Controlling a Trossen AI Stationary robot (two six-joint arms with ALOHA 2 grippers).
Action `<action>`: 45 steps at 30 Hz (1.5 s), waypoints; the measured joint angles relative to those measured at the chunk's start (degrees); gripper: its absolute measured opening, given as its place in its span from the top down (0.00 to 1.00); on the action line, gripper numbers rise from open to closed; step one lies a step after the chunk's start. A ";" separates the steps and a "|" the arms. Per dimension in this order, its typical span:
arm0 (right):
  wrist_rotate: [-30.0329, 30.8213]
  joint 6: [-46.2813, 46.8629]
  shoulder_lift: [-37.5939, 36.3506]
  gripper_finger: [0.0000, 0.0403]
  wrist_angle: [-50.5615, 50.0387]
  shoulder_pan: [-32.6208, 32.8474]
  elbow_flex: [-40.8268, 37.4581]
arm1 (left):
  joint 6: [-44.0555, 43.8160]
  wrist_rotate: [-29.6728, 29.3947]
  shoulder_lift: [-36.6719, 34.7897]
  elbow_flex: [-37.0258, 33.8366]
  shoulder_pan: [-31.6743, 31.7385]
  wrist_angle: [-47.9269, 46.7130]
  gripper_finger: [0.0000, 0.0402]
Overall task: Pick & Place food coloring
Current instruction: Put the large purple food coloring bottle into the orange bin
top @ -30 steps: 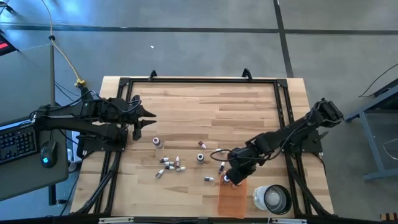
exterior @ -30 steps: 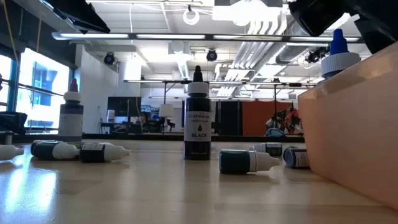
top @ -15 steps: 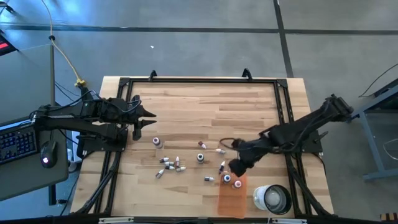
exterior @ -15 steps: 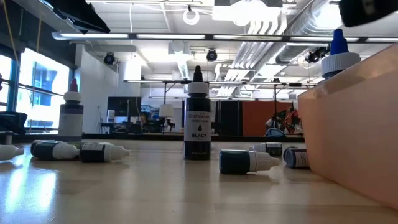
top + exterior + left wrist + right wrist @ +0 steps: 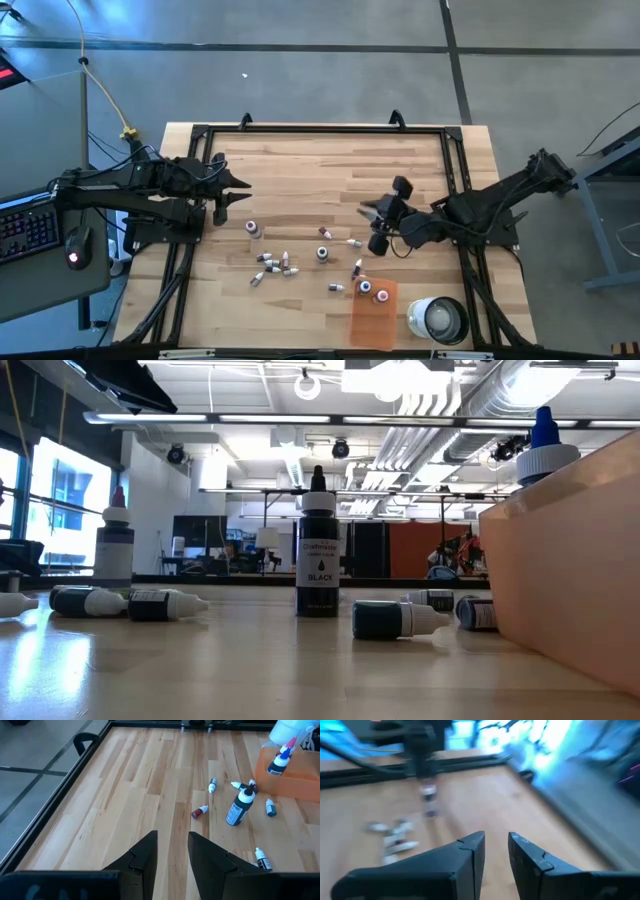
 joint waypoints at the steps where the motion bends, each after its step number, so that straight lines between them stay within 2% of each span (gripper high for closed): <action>1: 2.25 -1.81 0.00 0.81 0.02 0.00 0.00 | 0.00 0.00 -0.02 0.00 0.01 0.00 0.73; 4: 8.03 -7.38 0.00 0.81 -0.02 0.00 0.00 | 0.00 0.00 -0.02 0.00 0.00 0.00 0.73; 6: 9.72 -10.74 0.00 0.81 -0.13 0.00 0.00 | 0.00 0.00 0.00 0.00 0.00 0.00 0.73; 15: 0.95 -12.47 0.02 0.81 -0.35 0.00 0.00 | 4.74 -1.22 0.17 0.00 0.02 2.27 0.73; 26: 5.02 -12.41 0.02 0.81 0.42 0.02 -0.02 | 4.44 -0.92 0.60 0.00 0.02 5.55 0.73; 31: 7.07 -12.66 0.02 0.81 0.39 0.02 -0.02 | 0.32 -0.56 1.01 0.00 0.00 3.29 0.73; 33: 7.57 -12.67 0.02 0.81 0.39 0.02 -0.02 | 0.28 3.32 1.44 0.02 0.02 0.53 0.73; 37: 7.83 -12.67 0.02 0.81 0.41 0.02 -0.02 | 1.67 18.02 3.37 0.00 -0.02 -5.60 0.73; 39: 7.83 -12.67 0.02 0.81 0.39 0.02 -0.02 | 0.02 21.92 4.73 -0.67 -0.04 -6.11 0.73; 41: 7.83 -12.67 0.02 0.81 0.41 0.01 -0.02 | -1.14 21.98 5.88 -2.38 -0.03 -5.41 0.73; 45: 7.81 -12.67 0.02 0.81 0.42 0.00 -0.02 | -2.28 18.01 9.47 -6.12 0.02 -3.80 0.73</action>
